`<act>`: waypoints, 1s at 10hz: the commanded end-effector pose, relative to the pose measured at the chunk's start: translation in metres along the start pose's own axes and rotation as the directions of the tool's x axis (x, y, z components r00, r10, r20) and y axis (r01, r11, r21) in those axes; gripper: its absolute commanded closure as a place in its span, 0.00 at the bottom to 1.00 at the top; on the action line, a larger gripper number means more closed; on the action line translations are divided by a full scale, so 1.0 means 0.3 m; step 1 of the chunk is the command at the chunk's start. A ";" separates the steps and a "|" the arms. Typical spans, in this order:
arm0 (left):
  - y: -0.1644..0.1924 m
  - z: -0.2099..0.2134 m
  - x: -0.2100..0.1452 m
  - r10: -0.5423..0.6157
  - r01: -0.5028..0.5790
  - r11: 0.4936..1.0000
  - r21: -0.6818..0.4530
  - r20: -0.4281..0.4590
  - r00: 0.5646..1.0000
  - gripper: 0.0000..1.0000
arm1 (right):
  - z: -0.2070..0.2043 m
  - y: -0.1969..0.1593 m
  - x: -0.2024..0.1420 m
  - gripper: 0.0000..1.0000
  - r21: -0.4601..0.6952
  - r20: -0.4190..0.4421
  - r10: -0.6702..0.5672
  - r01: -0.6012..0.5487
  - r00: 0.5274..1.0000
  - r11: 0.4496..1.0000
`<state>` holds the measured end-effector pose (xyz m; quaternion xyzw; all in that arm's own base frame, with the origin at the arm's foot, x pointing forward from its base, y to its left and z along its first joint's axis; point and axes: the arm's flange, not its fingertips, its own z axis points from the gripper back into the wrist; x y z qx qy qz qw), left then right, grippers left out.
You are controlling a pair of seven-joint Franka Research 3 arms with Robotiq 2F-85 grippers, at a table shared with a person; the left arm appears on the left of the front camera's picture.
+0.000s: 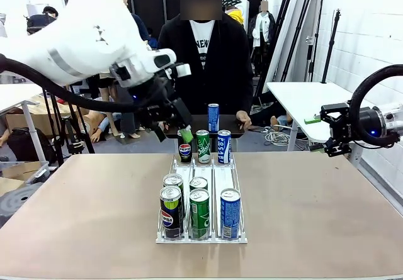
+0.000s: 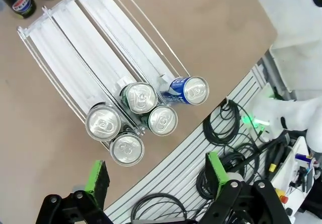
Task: Retrieve and hand over the desired beverage to the person.
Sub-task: Pick up another can of the same type that the person held from the Automatic Can Dispenser.
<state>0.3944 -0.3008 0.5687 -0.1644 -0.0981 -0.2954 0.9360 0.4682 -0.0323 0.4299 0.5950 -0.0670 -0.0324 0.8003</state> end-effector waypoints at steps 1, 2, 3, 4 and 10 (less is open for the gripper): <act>-0.051 -0.069 0.024 0.022 -0.020 0.998 0.062 -0.026 0.999 0.00 | 0.002 0.003 -0.005 0.00 -0.010 0.000 -0.003 0.003 1.000 1.000; -0.080 -0.109 0.026 0.029 -0.025 0.997 0.079 -0.044 0.999 0.00 | 0.002 0.003 -0.005 0.00 -0.010 0.000 -0.003 0.003 1.000 1.000; -0.097 -0.133 0.024 0.030 -0.025 0.996 0.086 -0.057 0.998 0.00 | 0.002 0.003 -0.005 0.00 -0.010 0.000 -0.003 0.003 1.000 1.000; -0.120 -0.167 0.022 0.027 -0.020 0.994 0.104 -0.067 0.997 0.00 | 0.002 0.003 -0.005 0.00 -0.010 0.000 -0.003 0.003 1.000 1.000; -0.206 -0.288 0.025 0.044 -0.021 0.980 0.196 -0.114 0.992 0.00 | 0.002 0.003 -0.005 0.00 -0.010 0.000 -0.003 0.003 1.000 1.000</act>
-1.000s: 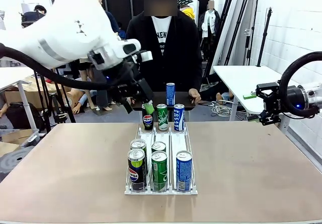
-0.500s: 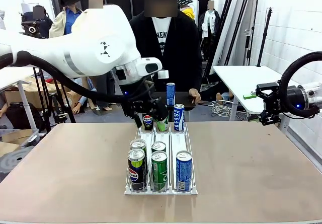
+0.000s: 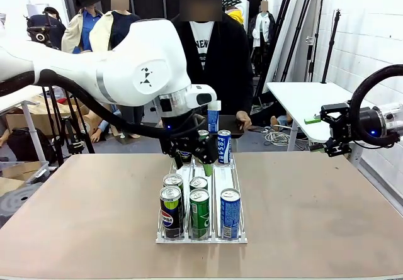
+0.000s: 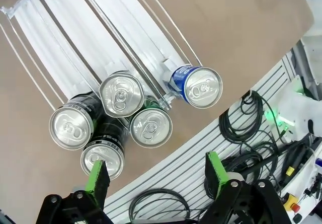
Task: Retrieve and hand over the desired beverage to the person.
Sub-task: Pick up another can of the same type that the person held from the Automatic Can Dispenser.
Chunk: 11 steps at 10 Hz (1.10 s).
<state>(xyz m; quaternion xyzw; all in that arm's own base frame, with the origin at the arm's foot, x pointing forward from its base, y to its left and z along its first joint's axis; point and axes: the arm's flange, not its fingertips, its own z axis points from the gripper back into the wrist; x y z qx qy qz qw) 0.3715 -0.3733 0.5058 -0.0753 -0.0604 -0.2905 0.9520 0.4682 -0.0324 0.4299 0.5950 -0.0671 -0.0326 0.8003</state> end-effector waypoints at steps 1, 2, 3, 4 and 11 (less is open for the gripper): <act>-0.036 -0.014 0.022 0.027 -0.027 0.998 0.055 0.001 1.000 0.00 | 0.001 0.003 -0.005 0.00 -0.010 0.000 -0.003 0.003 1.000 1.000; 0.000 0.000 0.000 0.000 0.000 1.000 0.000 0.000 1.000 0.00 | 0.001 0.003 -0.005 0.00 -0.010 0.000 -0.003 0.003 1.000 1.000; 0.000 0.000 0.000 0.000 0.000 1.000 0.000 0.000 1.000 0.00 | 0.001 0.003 -0.005 0.00 -0.010 0.000 -0.003 0.003 1.000 1.000; 0.000 0.000 0.000 0.000 0.000 1.000 0.000 0.000 1.000 0.00 | 0.001 0.003 -0.005 0.00 -0.010 0.000 -0.003 0.003 1.000 1.000; 0.000 0.000 0.000 0.000 0.000 1.000 0.000 0.000 1.000 0.00 | 0.001 0.003 -0.005 0.00 -0.010 0.000 -0.003 0.003 1.000 1.000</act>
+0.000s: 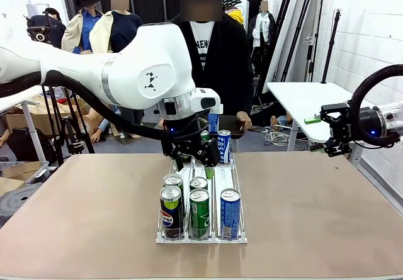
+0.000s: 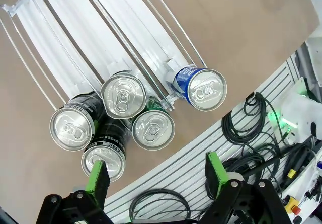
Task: Retrieve and hand over the desired beverage to the person.
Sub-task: Pick up another can of the same type that the person held from the Automatic Can Dispenser.
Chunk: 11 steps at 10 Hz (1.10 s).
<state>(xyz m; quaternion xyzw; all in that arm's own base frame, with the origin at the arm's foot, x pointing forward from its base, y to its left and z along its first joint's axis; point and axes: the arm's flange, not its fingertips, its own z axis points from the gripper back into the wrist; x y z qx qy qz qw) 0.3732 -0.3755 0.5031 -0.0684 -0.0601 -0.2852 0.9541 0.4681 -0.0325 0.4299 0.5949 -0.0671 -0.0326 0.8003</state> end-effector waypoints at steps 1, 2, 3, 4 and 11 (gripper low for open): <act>0.002 0.011 -0.007 -0.011 0.011 1.000 -0.014 0.004 1.000 0.00 | 0.001 0.003 -0.005 0.00 -0.010 0.000 -0.003 0.003 1.000 1.000; 0.002 0.011 -0.007 -0.011 0.011 1.000 -0.014 0.004 1.000 0.00 | 0.001 0.003 -0.005 0.00 -0.010 0.000 -0.003 0.003 1.000 1.000; 0.002 0.011 -0.007 -0.011 0.011 1.000 -0.014 0.004 1.000 0.00 | 0.001 0.003 -0.005 0.00 -0.010 0.000 -0.003 0.003 1.000 1.000; 0.002 0.011 -0.007 -0.011 0.011 1.000 -0.014 0.004 1.000 0.00 | 0.001 0.003 -0.005 0.00 -0.010 0.000 -0.003 0.003 1.000 1.000; -0.063 -0.039 0.072 0.016 -0.013 0.999 0.053 -0.058 0.998 0.00 | 0.001 0.003 -0.005 0.00 -0.010 0.000 -0.003 0.003 1.000 1.000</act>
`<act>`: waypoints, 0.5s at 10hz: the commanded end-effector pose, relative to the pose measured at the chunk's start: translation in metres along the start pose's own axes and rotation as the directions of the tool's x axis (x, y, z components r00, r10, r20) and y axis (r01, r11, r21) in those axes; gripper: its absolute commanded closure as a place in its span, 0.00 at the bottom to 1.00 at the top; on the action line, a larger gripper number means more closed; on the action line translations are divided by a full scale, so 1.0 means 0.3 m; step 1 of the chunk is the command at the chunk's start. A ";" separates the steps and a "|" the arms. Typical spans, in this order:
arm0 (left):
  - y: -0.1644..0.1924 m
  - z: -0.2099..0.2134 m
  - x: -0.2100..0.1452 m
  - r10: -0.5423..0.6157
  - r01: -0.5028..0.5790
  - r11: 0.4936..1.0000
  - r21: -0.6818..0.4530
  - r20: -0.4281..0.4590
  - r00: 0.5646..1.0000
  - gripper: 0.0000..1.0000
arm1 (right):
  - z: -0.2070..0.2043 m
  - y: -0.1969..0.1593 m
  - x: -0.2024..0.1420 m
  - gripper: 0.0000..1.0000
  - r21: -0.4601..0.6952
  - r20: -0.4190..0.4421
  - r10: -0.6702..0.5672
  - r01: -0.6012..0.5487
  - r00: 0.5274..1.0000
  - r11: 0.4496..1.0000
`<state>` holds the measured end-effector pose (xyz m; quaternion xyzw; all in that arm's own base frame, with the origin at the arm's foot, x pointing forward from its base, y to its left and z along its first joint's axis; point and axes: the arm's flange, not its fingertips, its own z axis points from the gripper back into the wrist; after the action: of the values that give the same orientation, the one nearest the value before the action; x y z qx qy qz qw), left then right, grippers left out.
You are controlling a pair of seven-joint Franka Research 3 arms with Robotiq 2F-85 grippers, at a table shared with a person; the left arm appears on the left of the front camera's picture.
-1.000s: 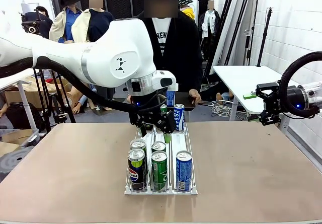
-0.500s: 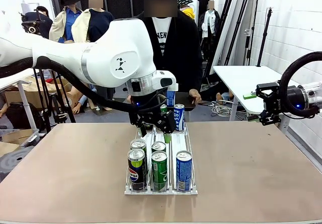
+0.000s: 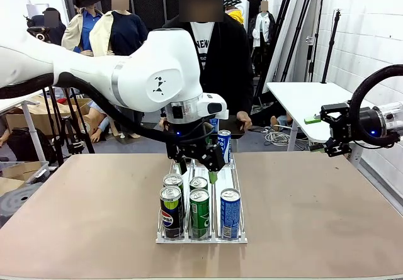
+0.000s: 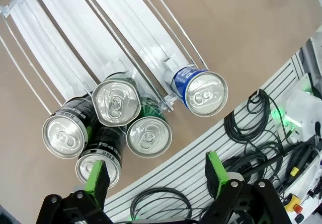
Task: Retrieve and hand over the desired beverage to the person.
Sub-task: Pick up another can of the same type that the person held from the Automatic Can Dispenser.
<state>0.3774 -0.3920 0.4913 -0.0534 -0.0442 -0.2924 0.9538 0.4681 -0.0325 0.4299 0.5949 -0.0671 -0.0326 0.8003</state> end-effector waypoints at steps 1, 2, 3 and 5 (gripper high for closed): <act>-0.038 0.006 0.047 0.045 -0.044 0.998 0.043 -0.035 0.998 0.00 | 0.001 0.004 -0.005 0.00 -0.010 -0.001 -0.003 0.003 1.000 1.000; -0.048 -0.001 0.055 0.054 -0.051 0.997 0.057 -0.045 0.998 0.00 | 0.001 0.004 -0.005 0.00 -0.010 -0.001 -0.003 0.003 1.000 1.000; -0.056 -0.009 0.058 0.062 -0.059 0.996 0.063 -0.054 0.997 0.00 | 0.001 0.004 -0.005 0.00 -0.010 -0.001 -0.003 0.003 1.000 1.000; -0.084 -0.035 0.059 0.092 -0.086 0.994 0.074 -0.081 0.992 0.00 | 0.001 0.004 -0.005 0.00 -0.010 -0.001 -0.003 0.003 1.000 1.000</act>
<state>0.3801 -0.4131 0.4840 -0.0260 -0.0167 -0.2628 0.9644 0.4681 -0.0325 0.4299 0.5949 -0.0672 -0.0327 0.8003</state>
